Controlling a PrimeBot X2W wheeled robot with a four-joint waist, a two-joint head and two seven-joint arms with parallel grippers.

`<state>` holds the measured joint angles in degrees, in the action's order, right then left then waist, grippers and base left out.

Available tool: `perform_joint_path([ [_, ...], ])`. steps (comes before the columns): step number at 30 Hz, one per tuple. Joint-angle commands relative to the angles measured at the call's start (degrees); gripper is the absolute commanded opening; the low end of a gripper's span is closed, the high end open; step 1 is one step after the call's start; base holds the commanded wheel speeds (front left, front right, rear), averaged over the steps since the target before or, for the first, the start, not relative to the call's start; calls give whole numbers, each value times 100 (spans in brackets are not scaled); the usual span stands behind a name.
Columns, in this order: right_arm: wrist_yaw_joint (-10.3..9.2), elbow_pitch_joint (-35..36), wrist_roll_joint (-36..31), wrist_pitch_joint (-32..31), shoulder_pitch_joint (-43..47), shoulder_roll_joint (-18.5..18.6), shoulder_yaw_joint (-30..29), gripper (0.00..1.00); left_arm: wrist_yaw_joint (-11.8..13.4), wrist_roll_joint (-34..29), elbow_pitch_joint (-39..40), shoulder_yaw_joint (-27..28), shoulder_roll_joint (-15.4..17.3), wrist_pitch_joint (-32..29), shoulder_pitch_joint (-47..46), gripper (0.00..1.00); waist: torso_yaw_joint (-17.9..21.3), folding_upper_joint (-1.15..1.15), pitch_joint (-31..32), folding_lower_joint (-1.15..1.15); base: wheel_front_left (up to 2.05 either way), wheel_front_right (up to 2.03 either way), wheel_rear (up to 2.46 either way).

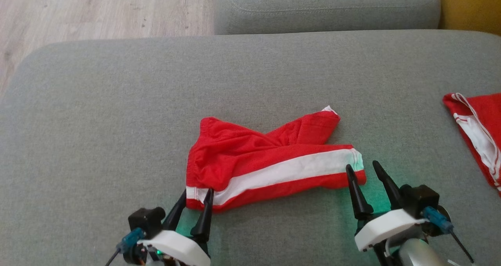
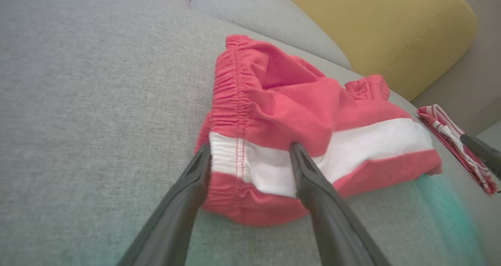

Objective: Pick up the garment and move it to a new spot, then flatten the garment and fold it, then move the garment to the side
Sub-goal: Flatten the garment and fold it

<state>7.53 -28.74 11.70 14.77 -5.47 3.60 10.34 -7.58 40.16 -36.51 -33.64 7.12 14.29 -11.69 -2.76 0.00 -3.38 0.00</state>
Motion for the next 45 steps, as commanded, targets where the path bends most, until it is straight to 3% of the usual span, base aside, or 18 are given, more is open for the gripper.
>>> perform_joint_path([
  [1,-4,136,38,23,-225,50,136,100,9,43,167,120,98,71,-293,100,0,0,-1,0,0,0,0],
  [10,-4,109,106,23,-203,31,155,100,9,310,456,-144,285,71,-226,100,-31,0,23,0,0,0,0],
  [12,-4,107,117,23,-199,29,152,100,9,358,490,-232,321,71,-200,74,-43,0,24,0,0,0,0],
  [15,-4,103,139,23,-204,25,140,100,9,407,516,-296,374,71,-214,0,-65,0,20,0,0,0,0],
  [25,-4,-169,406,23,-419,18,-100,100,9,201,710,-60,365,71,-221,0,-198,0,-44,0,0,0,0],
  [31,-4,-565,1043,23,-670,19,-41,100,9,-36,827,153,305,71,-157,0,-260,0,-114,0,0,0,0],
  [39,-4,-856,2251,23,-914,331,931,100,9,-295,784,420,177,71,-128,0,-276,0,-192,0,0,0,0],
  [45,-4,-834,2838,23,-979,592,1280,100,9,-401,775,519,129,71,-117,0,-266,0,-222,0,0,0,0],
])
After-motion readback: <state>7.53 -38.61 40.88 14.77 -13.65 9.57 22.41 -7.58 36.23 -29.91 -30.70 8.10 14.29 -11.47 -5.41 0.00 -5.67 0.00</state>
